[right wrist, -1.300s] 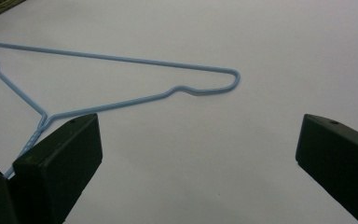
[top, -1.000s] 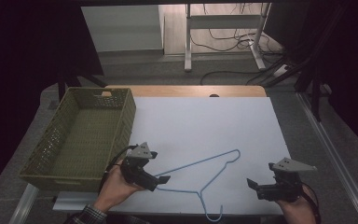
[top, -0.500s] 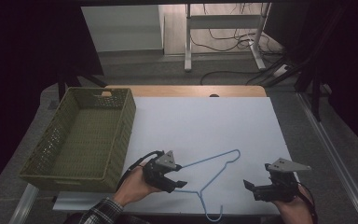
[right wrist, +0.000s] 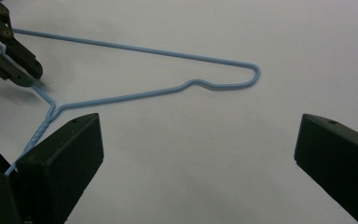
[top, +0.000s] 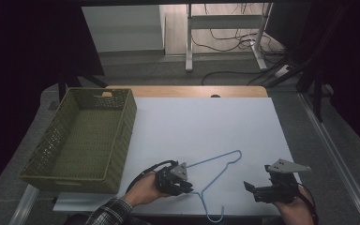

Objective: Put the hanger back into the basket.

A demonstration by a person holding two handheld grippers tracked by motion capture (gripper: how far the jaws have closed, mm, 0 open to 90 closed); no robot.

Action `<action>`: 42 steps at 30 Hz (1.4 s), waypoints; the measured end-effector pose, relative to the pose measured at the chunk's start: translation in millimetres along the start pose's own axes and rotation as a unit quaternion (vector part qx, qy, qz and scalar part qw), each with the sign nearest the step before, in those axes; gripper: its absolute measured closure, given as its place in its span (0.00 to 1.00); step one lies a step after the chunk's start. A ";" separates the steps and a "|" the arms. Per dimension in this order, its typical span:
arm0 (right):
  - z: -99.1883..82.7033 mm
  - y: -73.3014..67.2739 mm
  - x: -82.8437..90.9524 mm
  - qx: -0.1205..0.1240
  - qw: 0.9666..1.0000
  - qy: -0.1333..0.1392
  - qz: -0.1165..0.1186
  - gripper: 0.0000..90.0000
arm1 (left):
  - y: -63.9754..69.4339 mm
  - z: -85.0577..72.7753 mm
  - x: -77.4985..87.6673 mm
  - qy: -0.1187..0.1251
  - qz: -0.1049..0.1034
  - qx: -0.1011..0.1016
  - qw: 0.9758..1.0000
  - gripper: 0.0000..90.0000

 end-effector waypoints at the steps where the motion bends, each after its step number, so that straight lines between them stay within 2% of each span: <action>1: -0.1 0.1 0.0 0.000 1.000 0.000 0.000 0.01 | 0.0 0.0 0.0 0.000 0.000 0.000 1.000 0.90; 3: -0.3 0.3 0.0 0.000 1.000 0.000 0.000 0.01 | 0.2 -2.5 -5.8 -0.013 0.003 -0.012 1.000 0.90; 7: -0.5 0.3 0.0 0.001 1.000 0.000 0.000 0.02 | 0.3 -2.6 -7.7 -0.004 -0.002 -0.006 1.000 0.92; 11: -0.5 -0.2 -0.2 0.001 1.000 -0.002 0.001 0.02 | -0.4 -3.3 -7.3 -0.003 -0.005 -0.017 1.000 0.96; 12: -0.4 -0.5 -0.1 0.002 1.000 -0.002 0.001 0.02 | -0.9 -3.7 -6.7 -0.004 -0.006 -0.029 1.000 0.96; 17: 0.8 -1.3 0.8 0.003 1.000 -0.002 0.000 0.02 | -1.4 -2.1 -2.6 0.005 -0.010 -0.040 0.999 0.96; 25: 9.1 -15.1 3.1 0.008 1.000 -0.010 0.025 0.02 | -2.2 1.3 4.0 0.023 -0.016 -0.036 0.999 0.96; 32: 25.7 -51.8 -6.4 0.011 0.996 -0.023 0.086 0.01 | -3.4 2.9 7.3 0.032 -0.017 -0.029 0.999 0.96; 37: 38.6 -73.8 -20.4 0.018 0.993 -0.032 0.114 0.18 | -3.4 3.9 7.7 0.035 -0.018 -0.026 0.999 0.96; 42: 44.9 -93.8 -38.4 0.048 0.988 -0.052 0.138 0.29 | -3.9 4.6 8.7 0.038 -0.020 -0.024 0.999 0.96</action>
Point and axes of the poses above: each handheld gripper's, and its own axes: x roughly backward along the jaws, z roughly out of its top, y roughly to its right, the point moved 7 cm from there along -x, roughly forward along the jaws, and after that the axes turned 14 degrees about x, right-handed, at the moved point
